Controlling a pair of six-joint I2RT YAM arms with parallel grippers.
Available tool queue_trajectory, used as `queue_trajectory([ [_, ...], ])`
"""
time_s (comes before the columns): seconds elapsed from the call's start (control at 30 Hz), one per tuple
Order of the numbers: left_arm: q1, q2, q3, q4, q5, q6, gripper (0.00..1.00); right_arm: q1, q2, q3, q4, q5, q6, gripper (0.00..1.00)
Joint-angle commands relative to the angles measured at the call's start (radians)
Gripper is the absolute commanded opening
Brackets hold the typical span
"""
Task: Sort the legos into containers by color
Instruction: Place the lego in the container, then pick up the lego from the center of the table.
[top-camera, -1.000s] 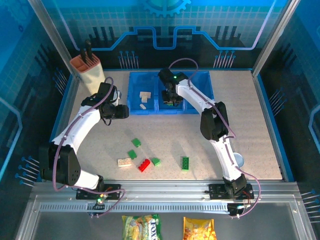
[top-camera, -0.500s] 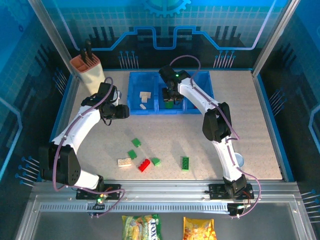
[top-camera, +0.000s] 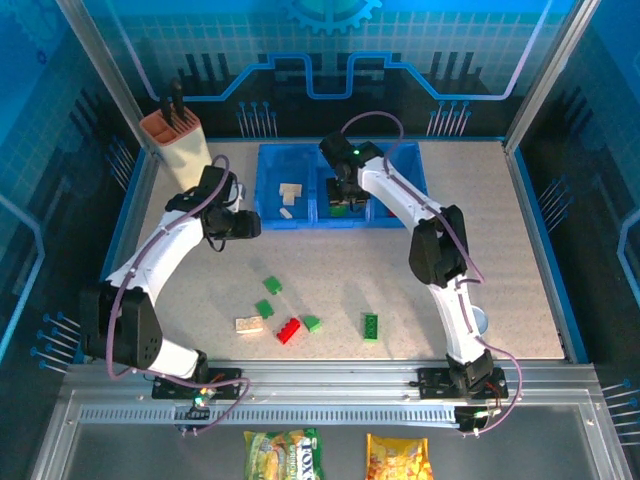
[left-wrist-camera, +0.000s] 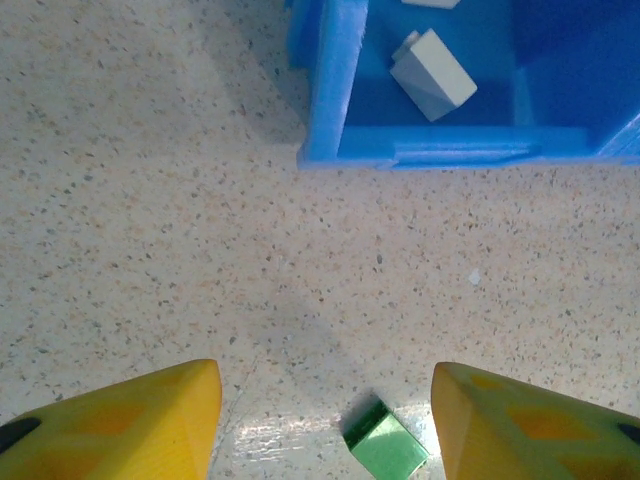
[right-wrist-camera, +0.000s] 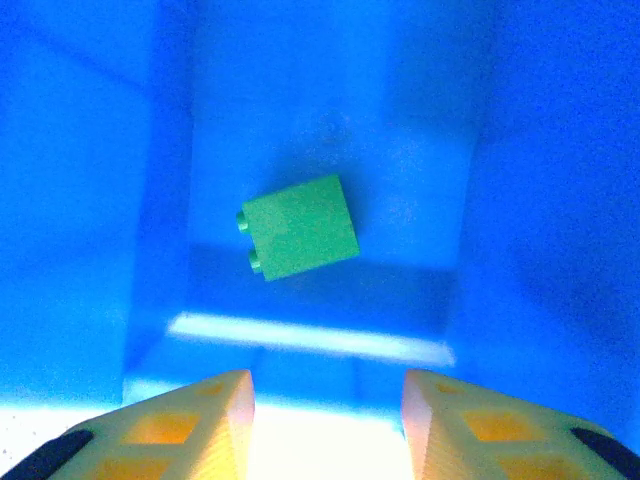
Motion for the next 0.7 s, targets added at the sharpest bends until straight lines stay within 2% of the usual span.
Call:
queue_trajectory([
  [0.0,-0.026,0.03,0.019,-0.057,0.021,-0.01,0.59,0.018,-0.125,-0.077,0.001,0.007,-0.002,0.44],
  [0.3,-0.11,0.042,0.055,-0.164,-0.005,-0.054,0.61,0.048,-0.37,-0.406,0.104,0.003,0.039,0.44],
  [0.5,-0.149,0.022,0.003,-0.2,-0.033,-0.173,0.62,0.054,-0.514,-0.572,0.147,0.006,0.05,0.45],
  [0.67,-0.187,-0.011,-0.087,-0.149,-0.058,-0.304,0.62,0.051,-0.594,-0.663,0.158,0.01,0.042,0.45],
])
